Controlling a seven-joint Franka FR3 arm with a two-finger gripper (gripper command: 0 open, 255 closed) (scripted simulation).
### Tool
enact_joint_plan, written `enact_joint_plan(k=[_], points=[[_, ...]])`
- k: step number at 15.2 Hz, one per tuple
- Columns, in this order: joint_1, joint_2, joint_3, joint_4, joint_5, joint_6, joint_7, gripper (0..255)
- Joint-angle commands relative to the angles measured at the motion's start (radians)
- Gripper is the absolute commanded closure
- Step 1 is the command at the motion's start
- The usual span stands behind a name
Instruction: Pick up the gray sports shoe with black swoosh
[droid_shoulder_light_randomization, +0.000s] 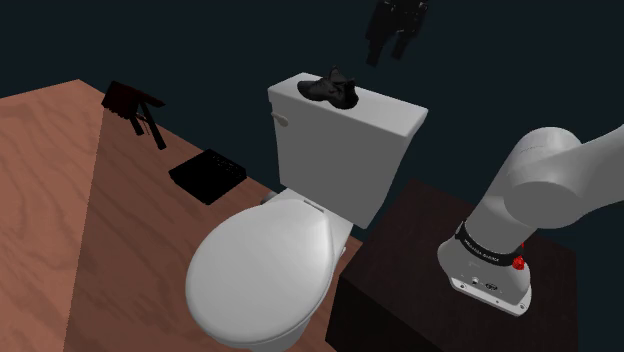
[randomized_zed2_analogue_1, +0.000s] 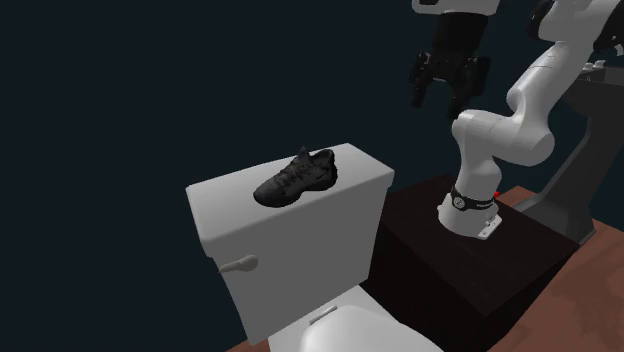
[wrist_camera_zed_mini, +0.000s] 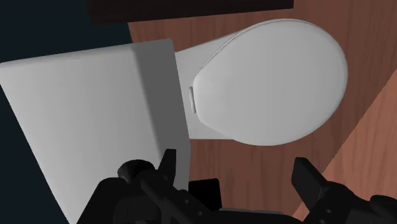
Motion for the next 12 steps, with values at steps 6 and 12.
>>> enact_joint_plan(k=[6,12], points=[[-0.015,0.259,-0.038,0.174,-0.052,-0.031,-0.077,0],[-0.030,0.568,-0.067,0.424,-0.105,-0.104,-0.159,0]])
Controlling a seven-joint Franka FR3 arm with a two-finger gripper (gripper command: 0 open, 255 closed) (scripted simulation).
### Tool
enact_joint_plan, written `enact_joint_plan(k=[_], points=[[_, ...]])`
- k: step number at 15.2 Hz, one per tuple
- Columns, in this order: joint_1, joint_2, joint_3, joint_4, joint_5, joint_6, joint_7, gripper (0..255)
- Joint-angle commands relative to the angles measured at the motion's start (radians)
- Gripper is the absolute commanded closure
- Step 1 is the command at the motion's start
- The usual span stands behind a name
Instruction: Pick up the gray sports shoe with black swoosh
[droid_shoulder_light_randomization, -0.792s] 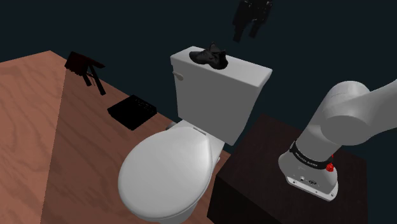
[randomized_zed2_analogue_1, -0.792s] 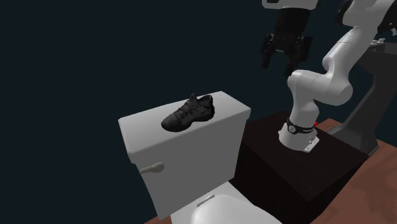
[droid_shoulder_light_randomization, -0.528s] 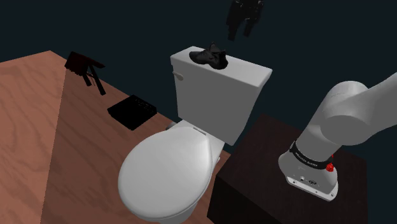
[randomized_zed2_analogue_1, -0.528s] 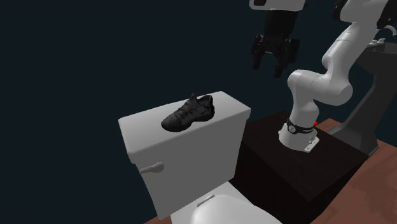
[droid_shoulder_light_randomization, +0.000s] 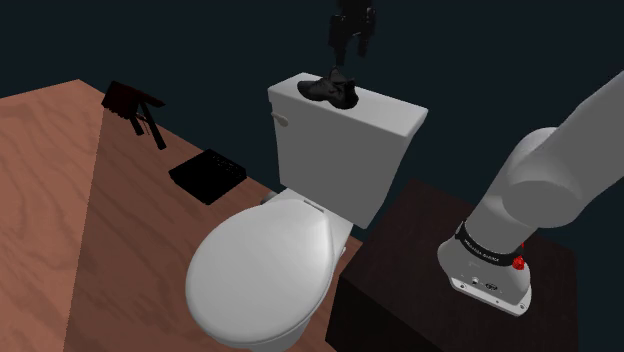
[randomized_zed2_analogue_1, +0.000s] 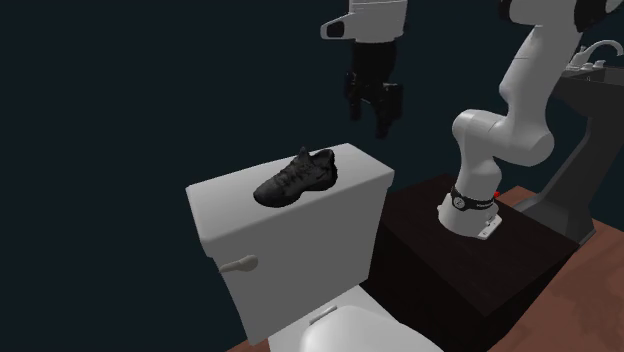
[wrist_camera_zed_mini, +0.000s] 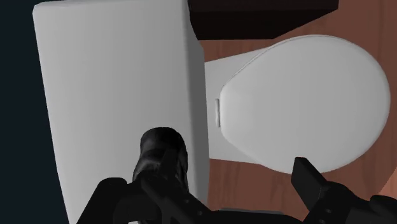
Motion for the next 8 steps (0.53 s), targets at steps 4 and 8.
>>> enact_joint_plan(k=[4,8], points=[[-0.015,0.271,-0.020,0.256,-0.044,-0.094,-0.072,0],[-0.025,0.493,-0.029,0.488,-0.078,-0.188,-0.124,0]])
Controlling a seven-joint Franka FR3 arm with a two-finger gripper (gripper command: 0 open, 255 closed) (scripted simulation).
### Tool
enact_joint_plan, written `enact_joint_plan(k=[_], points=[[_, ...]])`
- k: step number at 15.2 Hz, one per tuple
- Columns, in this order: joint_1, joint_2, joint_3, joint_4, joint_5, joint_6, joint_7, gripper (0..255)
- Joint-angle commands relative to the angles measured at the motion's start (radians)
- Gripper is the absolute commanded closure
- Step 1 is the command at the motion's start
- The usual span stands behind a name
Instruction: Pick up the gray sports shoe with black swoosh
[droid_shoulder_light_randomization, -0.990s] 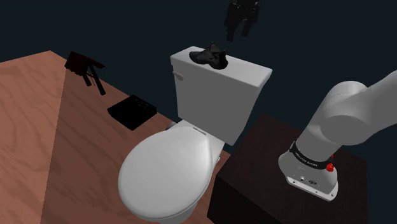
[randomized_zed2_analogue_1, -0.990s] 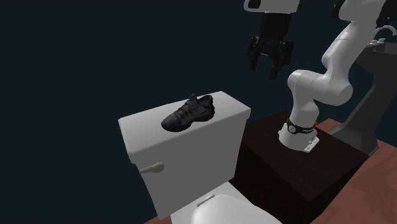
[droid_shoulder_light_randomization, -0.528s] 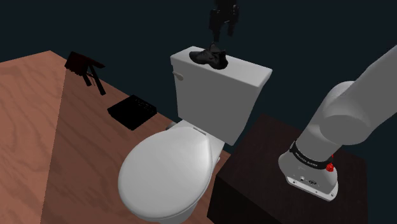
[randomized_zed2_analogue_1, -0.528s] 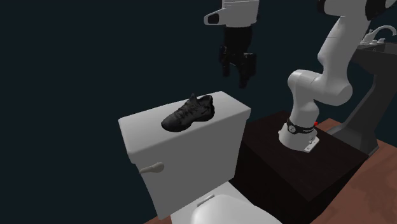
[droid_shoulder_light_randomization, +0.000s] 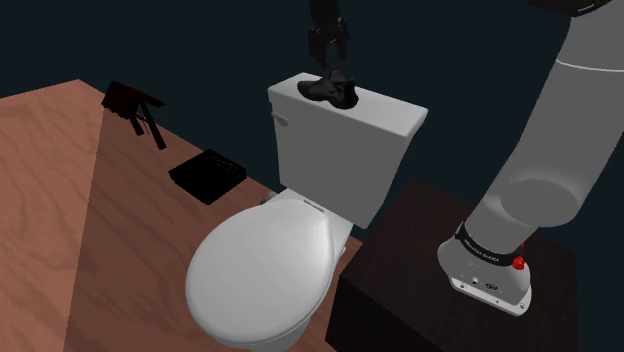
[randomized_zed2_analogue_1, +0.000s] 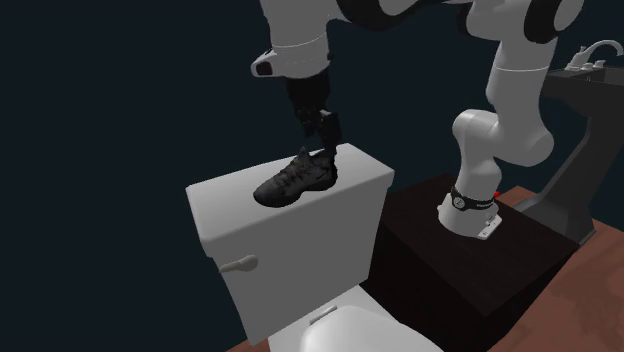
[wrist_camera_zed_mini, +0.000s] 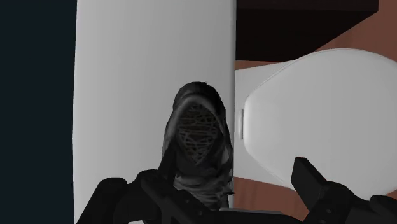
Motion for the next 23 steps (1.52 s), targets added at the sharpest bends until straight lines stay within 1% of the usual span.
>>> enact_joint_plan(k=[1,4,5,12,14,15,23], points=[[-0.006,0.131,-0.005,0.148,-0.018,-0.059,-0.031,0],[-0.013,0.324,-0.012,0.382,-0.045,-0.160,-0.076,0],[-0.014,0.359,-0.014,0.428,-0.050,-0.180,-0.085,0],[-0.015,0.341,-0.012,0.306,-0.048,-0.077,-0.068,0],[-0.015,0.341,-0.012,0.297,-0.047,-0.069,-0.066,0],[-0.016,0.343,-0.012,0.298,-0.048,-0.069,-0.068,255],[-0.017,0.344,-0.013,0.298,-0.048,-0.067,-0.068,255]])
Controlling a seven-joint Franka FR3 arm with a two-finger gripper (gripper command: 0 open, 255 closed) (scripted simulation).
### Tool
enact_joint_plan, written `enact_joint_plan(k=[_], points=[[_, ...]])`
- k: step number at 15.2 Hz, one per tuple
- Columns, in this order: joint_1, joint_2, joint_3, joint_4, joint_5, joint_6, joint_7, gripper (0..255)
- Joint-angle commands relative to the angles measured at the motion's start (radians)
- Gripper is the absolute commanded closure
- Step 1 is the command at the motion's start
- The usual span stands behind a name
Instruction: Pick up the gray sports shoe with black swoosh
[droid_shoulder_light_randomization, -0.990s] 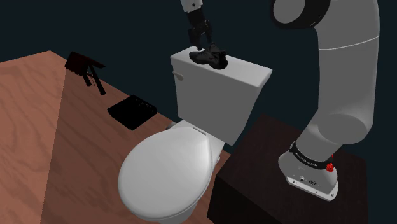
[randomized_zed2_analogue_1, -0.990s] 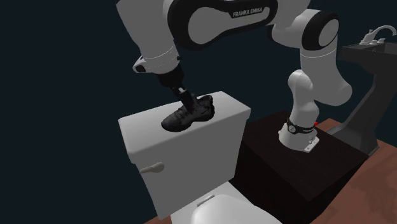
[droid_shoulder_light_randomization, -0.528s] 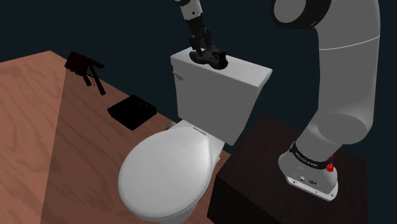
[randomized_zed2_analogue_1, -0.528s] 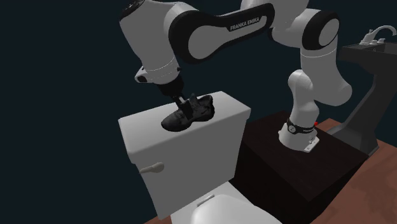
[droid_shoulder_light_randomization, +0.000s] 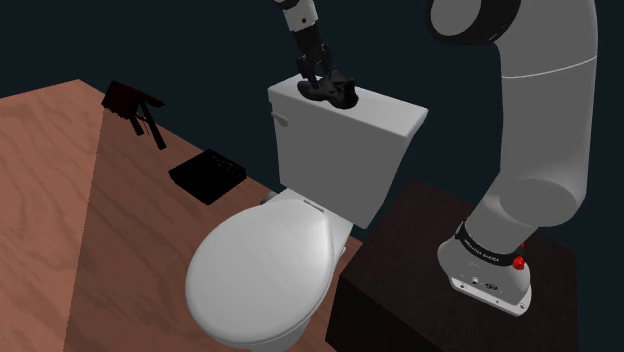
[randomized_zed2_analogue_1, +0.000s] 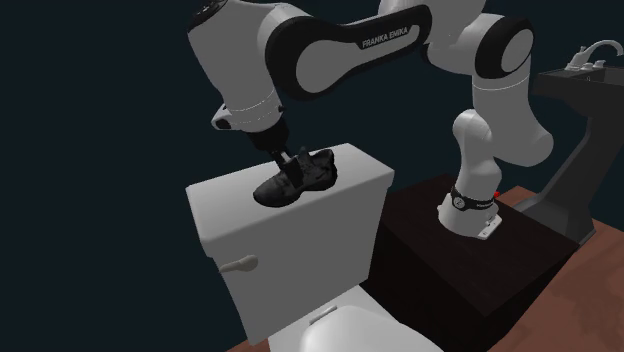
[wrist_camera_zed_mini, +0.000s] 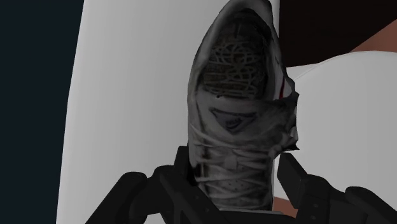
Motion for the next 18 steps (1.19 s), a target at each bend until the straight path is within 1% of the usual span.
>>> enact_joint_plan(k=[1,9,16,18], points=[[0.001,0.000,0.000,-0.002,0.000,-0.001,0.002,255],[0.002,0.020,-0.003,0.137,-0.003,-0.119,-0.018,255],[0.002,0.068,-0.006,0.310,-0.006,-0.243,-0.040,255],[0.002,0.070,-0.006,0.315,-0.006,-0.246,-0.040,255]])
